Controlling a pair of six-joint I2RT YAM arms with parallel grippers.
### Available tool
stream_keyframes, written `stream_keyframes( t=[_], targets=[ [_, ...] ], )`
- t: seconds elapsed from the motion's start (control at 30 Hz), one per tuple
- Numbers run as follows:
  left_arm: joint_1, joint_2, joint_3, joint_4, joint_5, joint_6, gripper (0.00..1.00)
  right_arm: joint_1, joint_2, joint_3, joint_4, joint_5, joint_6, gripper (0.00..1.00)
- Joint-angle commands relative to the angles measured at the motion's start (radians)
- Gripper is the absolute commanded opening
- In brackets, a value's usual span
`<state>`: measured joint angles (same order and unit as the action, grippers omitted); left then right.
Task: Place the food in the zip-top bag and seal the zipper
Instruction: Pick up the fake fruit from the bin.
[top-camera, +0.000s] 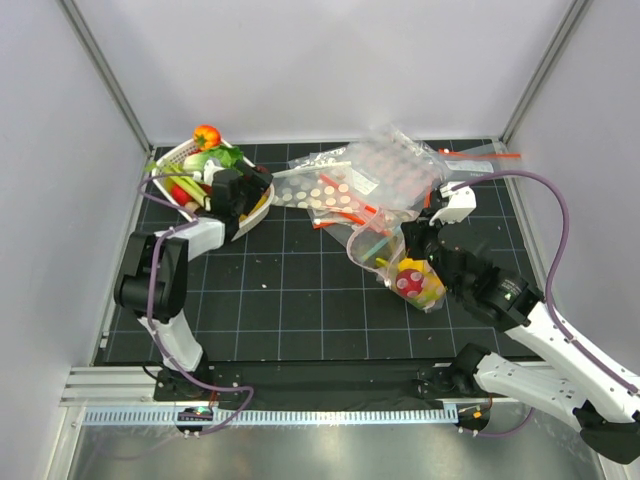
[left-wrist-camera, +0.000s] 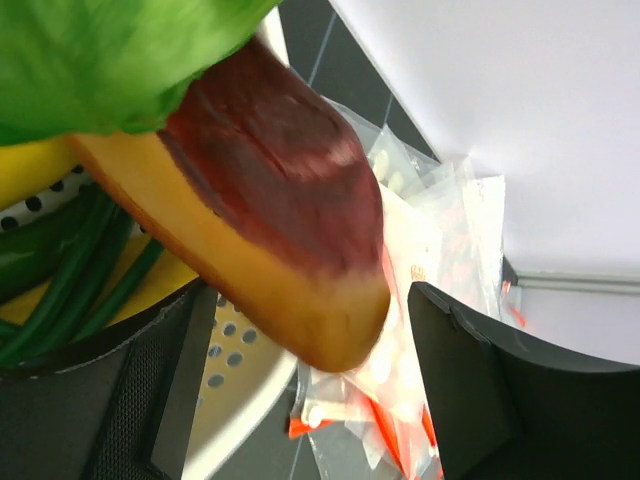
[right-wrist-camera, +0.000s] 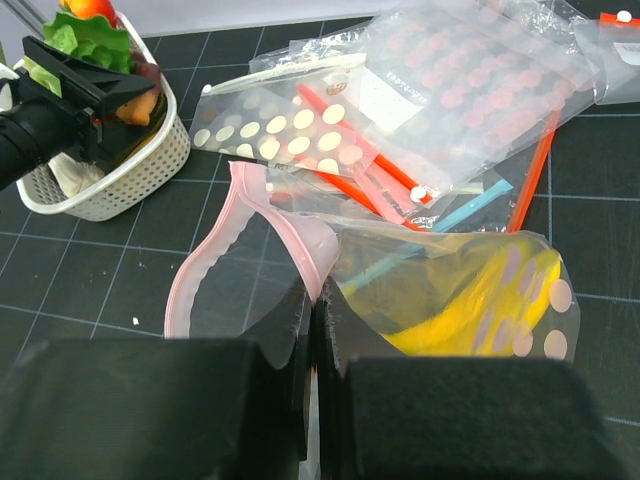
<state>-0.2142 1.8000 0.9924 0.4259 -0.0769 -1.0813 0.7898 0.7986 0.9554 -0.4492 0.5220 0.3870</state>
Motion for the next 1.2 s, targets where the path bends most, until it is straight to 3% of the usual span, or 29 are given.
stream_keyframes(
  t=[0.0, 0.2, 0.27, 0.3, 0.33, 0.4, 0.5, 0.57, 0.9, 1.17],
  targets=[
    [-0.014, -0.116, 0.022, -0.051, -0.018, 0.058, 0.81, -0.001, -0.015, 0.006, 0.047, 0.000, -0.005, 0.04],
    [-0.037, -0.298, 0.026, -0.295, -0.148, 0.119, 0.79, -0.003, -0.041, -0.001, 0.050, -0.004, 0.000, 0.04],
    [-0.039, -0.324, 0.063, -0.396, -0.179, 0.147, 0.75, -0.003, -0.039, -0.001, 0.052, -0.007, 0.000, 0.04],
    [-0.039, -0.338, 0.080, -0.426, -0.185, 0.159, 0.69, -0.003, -0.039, -0.001, 0.052, -0.011, 0.000, 0.05],
    [-0.037, -0.329, 0.145, -0.544, -0.179, 0.232, 0.61, -0.003, -0.036, 0.002, 0.050, -0.022, 0.003, 0.04],
    [-0.037, -0.314, 0.196, -0.605, -0.153, 0.257, 0.59, -0.003, -0.039, 0.002, 0.050, -0.023, 0.003, 0.04],
    [-0.039, -0.271, 0.282, -0.706, -0.077, 0.415, 0.61, -0.003, -0.047, -0.004, 0.053, -0.017, 0.004, 0.05],
    [-0.037, -0.245, 0.324, -0.803, -0.101, 0.519, 0.61, -0.003, -0.045, -0.006, 0.055, -0.016, 0.004, 0.05],
    [-0.037, -0.116, 0.384, -0.842, -0.120, 0.908, 0.60, -0.003, -0.059, -0.007, 0.055, -0.008, 0.004, 0.06],
    [-0.037, 0.040, 0.420, -0.837, -0.074, 1.004, 0.66, -0.003, -0.050, -0.010, 0.058, -0.010, 0.004, 0.06]
  ],
)
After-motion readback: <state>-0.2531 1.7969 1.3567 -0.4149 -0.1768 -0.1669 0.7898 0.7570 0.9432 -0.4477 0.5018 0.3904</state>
